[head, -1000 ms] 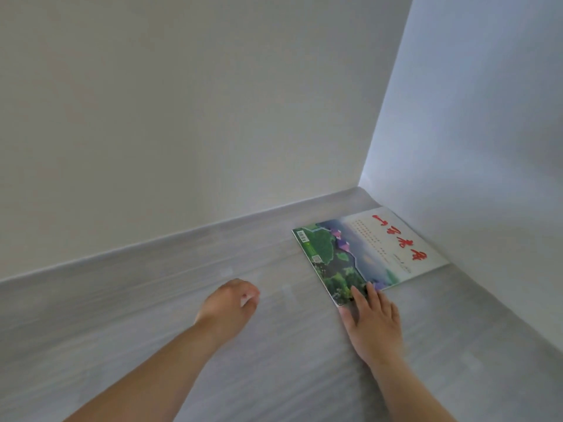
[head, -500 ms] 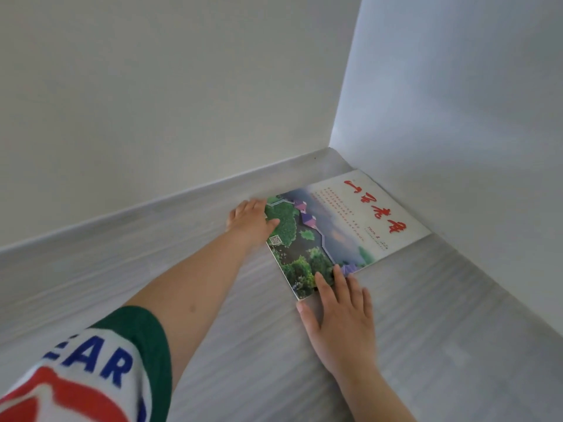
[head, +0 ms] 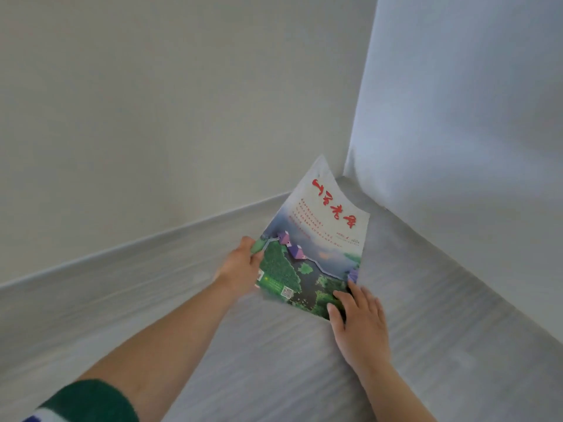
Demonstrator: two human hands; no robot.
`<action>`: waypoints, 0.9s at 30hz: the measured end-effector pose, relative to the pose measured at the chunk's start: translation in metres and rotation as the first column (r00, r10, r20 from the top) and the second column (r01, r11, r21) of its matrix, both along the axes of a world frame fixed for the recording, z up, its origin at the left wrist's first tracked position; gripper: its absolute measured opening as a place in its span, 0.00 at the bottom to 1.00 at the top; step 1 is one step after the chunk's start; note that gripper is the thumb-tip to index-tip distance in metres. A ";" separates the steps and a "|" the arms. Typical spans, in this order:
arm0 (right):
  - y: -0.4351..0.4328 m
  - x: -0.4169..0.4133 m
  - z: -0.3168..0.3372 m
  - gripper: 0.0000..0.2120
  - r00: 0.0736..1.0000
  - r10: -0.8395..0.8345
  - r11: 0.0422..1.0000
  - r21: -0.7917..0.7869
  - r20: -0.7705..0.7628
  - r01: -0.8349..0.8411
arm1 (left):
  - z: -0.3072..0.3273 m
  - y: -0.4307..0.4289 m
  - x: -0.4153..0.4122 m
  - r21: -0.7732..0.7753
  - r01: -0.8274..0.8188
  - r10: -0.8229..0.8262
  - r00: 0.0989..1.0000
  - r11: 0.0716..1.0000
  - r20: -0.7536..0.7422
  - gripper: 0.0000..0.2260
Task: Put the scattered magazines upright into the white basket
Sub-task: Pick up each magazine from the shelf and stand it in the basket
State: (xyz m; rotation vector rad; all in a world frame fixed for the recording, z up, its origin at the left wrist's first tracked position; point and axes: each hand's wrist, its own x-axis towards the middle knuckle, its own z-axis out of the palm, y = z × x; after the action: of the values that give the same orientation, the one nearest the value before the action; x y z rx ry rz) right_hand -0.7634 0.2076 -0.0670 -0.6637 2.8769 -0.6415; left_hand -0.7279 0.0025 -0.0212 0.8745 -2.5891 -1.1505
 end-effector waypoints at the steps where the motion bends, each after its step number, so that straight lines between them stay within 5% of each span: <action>1: 0.001 0.002 0.003 0.21 1.000 -0.010 0.998 -0.061 0.018 0.011 | 0.003 0.003 0.017 0.051 -0.030 0.033 0.997 0.998 -0.068 0.12; 5: -0.015 0.014 0.038 0.25 0.911 -0.099 0.807 -0.503 0.399 0.308 | 0.024 0.004 0.085 0.223 -0.160 0.223 0.929 0.962 -0.295 0.12; 8: -0.047 0.020 0.074 0.16 0.774 0.093 0.697 -0.597 0.626 0.398 | 0.043 -0.004 0.138 0.324 -0.194 0.321 0.856 0.926 -0.405 0.11; 10: -0.074 0.036 0.099 0.05 0.741 0.222 0.706 -0.629 0.634 0.326 | 0.055 -0.013 0.174 0.322 -0.207 0.345 0.815 0.924 -0.465 0.11; 18: -0.180 0.165 0.161 0.16 0.688 0.499 0.653 -0.750 0.527 0.101 | 0.098 -0.082 0.344 0.283 -0.326 0.432 0.689 0.902 -0.582 0.10; 22: -0.248 0.258 0.172 0.18 0.661 0.541 0.675 -0.738 0.520 0.028 | 0.103 -0.128 0.446 0.342 -0.370 0.504 0.633 0.864 -0.588 0.19; 27: -0.336 0.383 0.172 0.18 0.691 0.608 0.675 -0.714 0.392 -0.189 | 0.110 -0.178 0.574 0.378 -0.500 0.625 0.561 0.779 -0.543 0.11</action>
State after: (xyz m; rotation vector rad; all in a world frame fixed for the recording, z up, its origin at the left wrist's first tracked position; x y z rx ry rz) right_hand -0.3806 -0.1286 0.1054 -0.9448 1.7672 -1.4415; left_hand -0.1537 -0.1757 0.0893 1.0093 -1.4814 -1.2016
